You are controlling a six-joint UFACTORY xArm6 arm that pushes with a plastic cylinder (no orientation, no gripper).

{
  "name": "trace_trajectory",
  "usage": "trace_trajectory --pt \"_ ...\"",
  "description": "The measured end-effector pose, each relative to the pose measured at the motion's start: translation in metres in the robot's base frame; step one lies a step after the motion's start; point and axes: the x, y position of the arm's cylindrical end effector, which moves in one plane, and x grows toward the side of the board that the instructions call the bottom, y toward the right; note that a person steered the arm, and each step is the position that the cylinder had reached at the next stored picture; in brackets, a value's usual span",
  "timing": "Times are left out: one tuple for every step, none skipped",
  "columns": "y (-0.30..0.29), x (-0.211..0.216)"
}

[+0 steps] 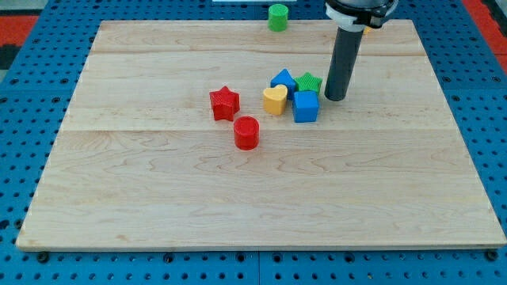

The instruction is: Place the green star diagonal to the green circle

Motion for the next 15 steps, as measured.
trace_trajectory --pt "-0.01 -0.029" --pt "-0.031 -0.053" --pt "-0.06 -0.048" --pt "-0.072 -0.009" --pt "-0.076 0.023" --pt "-0.146 0.042" --pt "-0.116 0.081" --pt "-0.062 0.088" --pt "-0.068 0.035" --pt "-0.067 0.019" --pt "-0.087 -0.034" --pt "-0.088 -0.051" --pt "-0.116 -0.02" --pt "-0.08 -0.008" --pt "-0.033 -0.019"
